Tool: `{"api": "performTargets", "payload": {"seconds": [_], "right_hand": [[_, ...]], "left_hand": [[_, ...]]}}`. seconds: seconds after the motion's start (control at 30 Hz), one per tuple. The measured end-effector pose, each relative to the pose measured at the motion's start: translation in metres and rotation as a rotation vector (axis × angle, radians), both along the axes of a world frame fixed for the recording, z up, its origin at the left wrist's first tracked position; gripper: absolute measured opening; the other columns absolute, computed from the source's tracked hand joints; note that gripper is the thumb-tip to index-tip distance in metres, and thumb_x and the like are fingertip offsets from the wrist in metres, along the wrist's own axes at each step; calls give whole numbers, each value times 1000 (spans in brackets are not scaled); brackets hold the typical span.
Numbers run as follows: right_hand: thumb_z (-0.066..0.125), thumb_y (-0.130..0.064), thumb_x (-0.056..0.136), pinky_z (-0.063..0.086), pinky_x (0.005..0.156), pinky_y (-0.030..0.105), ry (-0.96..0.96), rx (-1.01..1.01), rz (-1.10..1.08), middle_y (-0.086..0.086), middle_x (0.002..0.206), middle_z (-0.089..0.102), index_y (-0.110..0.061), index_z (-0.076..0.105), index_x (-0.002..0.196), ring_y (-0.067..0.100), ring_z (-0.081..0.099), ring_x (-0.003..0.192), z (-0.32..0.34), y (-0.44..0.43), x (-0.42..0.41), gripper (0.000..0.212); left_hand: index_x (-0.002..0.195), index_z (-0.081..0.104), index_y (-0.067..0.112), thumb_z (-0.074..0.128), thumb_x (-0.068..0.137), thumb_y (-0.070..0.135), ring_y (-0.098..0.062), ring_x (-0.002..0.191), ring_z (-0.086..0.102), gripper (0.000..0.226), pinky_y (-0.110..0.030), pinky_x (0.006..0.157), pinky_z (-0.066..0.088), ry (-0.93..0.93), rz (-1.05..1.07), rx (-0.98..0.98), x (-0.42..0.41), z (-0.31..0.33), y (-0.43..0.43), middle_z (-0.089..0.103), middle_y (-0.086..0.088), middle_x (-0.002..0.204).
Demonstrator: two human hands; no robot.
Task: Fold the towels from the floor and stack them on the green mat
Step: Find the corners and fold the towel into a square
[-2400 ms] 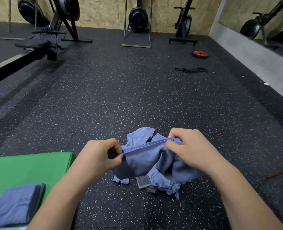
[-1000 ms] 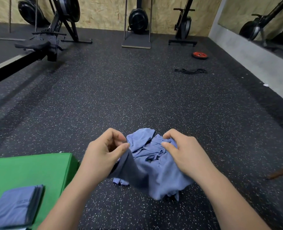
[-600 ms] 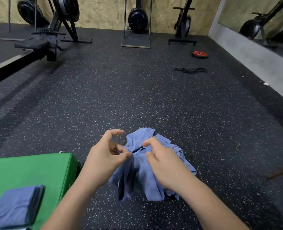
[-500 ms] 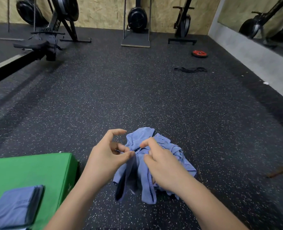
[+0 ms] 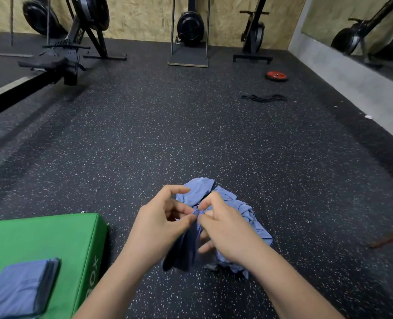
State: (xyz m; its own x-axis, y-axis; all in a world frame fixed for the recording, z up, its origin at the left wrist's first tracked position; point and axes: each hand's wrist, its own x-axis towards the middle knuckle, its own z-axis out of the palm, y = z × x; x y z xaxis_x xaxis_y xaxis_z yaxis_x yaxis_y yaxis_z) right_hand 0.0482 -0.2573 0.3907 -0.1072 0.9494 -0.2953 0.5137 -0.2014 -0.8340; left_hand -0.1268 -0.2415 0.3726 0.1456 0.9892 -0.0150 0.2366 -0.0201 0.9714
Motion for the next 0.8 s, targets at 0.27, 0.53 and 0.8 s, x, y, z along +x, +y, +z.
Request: {"api": "performTargets", "payload": {"seconds": [0.27, 0.53, 0.8], "right_hand": [[39, -11, 102, 59, 97, 52, 96, -10, -21, 6, 88, 72, -43, 46, 136, 21, 81, 74, 8, -1, -2, 46], [50, -11, 104, 66, 77, 57, 124, 54, -92, 8, 82, 76, -35, 62, 109, 25, 80, 71, 7, 3, -1, 28], [72, -35, 96, 52, 73, 43, -246, 484, -116, -6, 74, 53, -29, 61, 86, 12, 54, 70, 17, 3, 7, 16]], "left_hand": [[114, 69, 37, 86, 88, 10, -13, 76, 71, 41, -36, 75, 57, 161, 45, 144, 4, 8, -7, 80, 16, 93], [109, 77, 36, 80, 90, 0, 3, 99, 75, 40, -15, 84, 53, 201, 19, 302, 4, 14, -12, 78, 28, 103], [106, 60, 35, 88, 82, 19, -11, 107, 67, 40, -36, 87, 54, 309, 26, 381, 2, 12, -10, 67, 17, 116]]}}
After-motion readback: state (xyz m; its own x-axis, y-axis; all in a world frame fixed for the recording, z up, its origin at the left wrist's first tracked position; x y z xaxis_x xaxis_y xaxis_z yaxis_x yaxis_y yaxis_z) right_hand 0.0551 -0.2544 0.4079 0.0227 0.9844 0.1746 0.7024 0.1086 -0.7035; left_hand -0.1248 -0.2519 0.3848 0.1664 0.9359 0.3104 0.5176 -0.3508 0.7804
